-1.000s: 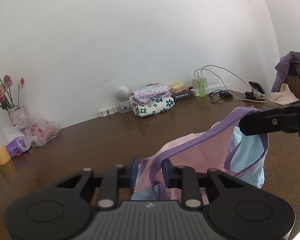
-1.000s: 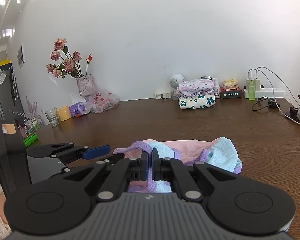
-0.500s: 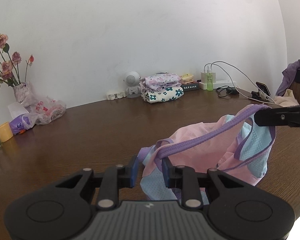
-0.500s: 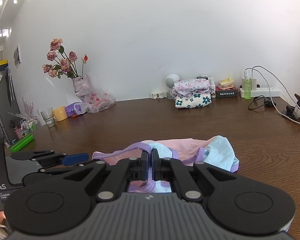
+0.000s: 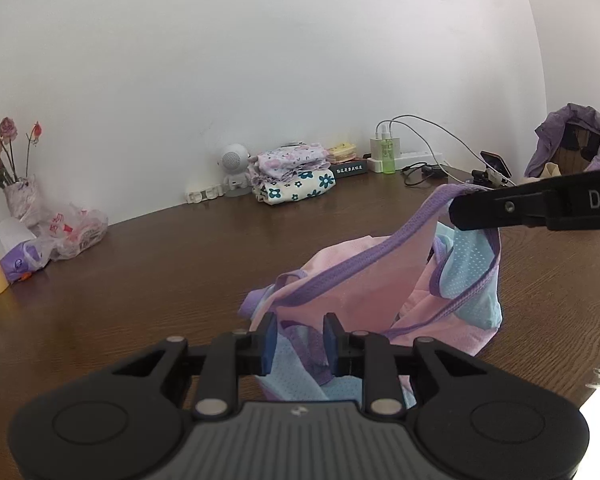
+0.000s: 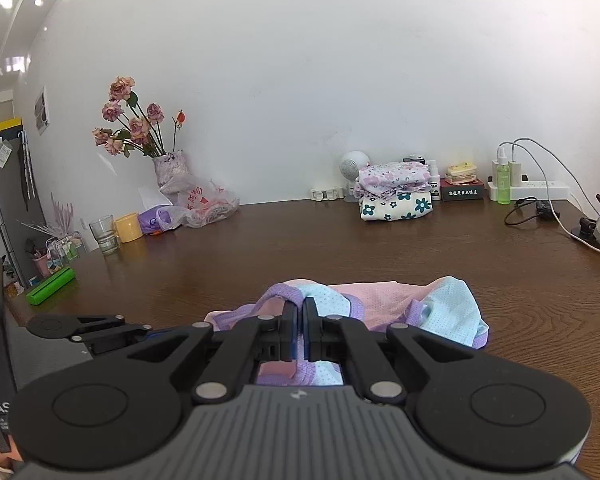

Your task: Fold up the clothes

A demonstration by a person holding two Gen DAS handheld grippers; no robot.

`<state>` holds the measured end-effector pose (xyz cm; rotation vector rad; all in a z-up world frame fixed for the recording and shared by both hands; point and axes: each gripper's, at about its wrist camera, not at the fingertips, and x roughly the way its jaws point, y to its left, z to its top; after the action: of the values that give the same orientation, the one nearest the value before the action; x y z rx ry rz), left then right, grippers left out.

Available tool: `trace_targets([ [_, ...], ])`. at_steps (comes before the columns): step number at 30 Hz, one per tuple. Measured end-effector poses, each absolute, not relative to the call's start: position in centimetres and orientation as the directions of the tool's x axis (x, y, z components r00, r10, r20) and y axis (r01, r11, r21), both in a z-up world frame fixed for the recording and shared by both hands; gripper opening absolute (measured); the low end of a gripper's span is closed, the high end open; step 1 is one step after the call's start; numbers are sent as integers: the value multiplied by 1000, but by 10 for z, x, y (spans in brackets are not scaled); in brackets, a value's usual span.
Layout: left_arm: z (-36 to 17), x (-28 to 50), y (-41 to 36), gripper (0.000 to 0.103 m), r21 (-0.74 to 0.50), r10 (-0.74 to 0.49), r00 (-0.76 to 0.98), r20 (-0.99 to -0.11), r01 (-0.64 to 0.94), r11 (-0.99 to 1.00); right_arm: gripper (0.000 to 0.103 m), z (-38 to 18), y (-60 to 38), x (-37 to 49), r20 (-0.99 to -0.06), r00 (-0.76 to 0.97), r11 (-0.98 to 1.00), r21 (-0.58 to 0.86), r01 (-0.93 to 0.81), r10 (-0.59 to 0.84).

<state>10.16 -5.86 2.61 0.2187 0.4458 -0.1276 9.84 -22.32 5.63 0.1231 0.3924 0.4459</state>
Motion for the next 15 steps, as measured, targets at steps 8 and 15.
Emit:
trace_targets([
  [8, 33, 114, -71, 30, 217, -29, 926, -377, 118, 969, 2, 64, -220, 86, -324, 829, 890, 182, -418, 456],
  [15, 41, 102, -75, 8, 307, 3, 955, -297, 93, 947, 2, 64, -217, 85, -320, 828, 888, 176, -424, 459],
])
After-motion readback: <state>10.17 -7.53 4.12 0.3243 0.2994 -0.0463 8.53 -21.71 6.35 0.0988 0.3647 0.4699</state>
